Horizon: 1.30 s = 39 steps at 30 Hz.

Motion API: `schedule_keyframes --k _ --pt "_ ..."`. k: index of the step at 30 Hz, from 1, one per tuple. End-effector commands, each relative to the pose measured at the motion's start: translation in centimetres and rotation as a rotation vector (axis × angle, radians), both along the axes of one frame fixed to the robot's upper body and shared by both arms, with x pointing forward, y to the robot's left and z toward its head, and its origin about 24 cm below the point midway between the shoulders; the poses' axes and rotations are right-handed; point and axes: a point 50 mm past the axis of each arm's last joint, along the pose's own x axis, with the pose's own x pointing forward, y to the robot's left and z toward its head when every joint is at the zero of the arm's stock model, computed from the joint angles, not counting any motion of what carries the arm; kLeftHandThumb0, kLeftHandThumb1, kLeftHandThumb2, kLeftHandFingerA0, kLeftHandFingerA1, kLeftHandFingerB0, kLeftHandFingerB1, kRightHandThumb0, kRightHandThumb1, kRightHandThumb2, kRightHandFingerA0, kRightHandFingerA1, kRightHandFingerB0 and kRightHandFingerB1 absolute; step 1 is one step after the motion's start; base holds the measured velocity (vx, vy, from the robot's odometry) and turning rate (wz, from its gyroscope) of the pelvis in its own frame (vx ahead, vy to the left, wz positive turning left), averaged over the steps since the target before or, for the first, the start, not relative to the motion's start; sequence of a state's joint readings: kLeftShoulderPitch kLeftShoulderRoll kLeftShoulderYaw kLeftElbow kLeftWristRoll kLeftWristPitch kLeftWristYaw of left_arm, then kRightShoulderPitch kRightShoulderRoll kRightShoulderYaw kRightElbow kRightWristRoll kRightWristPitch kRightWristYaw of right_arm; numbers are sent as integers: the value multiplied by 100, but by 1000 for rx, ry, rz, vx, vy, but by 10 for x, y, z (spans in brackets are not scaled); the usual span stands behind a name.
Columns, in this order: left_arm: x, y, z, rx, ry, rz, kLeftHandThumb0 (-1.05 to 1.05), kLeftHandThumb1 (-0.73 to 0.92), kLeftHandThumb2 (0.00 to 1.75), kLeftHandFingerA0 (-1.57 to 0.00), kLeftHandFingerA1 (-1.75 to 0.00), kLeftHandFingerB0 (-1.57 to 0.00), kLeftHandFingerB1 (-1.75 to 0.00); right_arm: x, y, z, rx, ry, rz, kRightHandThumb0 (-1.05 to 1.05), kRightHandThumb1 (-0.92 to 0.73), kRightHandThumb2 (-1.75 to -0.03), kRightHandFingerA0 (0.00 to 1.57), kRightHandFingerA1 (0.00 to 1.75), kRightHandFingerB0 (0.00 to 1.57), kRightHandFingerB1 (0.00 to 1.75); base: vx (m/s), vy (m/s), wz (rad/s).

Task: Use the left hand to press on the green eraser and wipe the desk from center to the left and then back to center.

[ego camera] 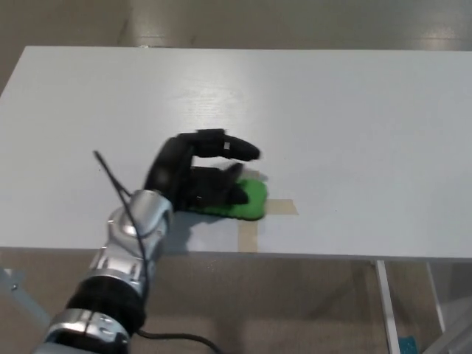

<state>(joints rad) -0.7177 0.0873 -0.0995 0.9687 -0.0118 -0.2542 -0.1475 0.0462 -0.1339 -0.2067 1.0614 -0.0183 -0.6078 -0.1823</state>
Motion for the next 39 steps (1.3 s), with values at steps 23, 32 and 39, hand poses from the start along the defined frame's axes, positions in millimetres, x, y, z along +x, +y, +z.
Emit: schedule_keyframes --k 23,32,39 --pt "-11 -31 44 -86 -86 -199 -72 47 83 0 -11 -1 -30 -4 -2 0 6 2 11 -46 -78 -64 71 47 64 40 0 0 0" --pt "-27 -9 136 -181 -308 -395 -83 49 85 0 0 -1 -22 -7 -3 -2 1 21 6 -46 -78 -64 70 48 63 39 0 0 0" --pt "-80 21 203 -167 -586 -567 -87 53 88 -9 -5 -3 -18 -15 -4 -6 -18 70 22 -46 -77 -64 69 48 61 39 0 0 0"
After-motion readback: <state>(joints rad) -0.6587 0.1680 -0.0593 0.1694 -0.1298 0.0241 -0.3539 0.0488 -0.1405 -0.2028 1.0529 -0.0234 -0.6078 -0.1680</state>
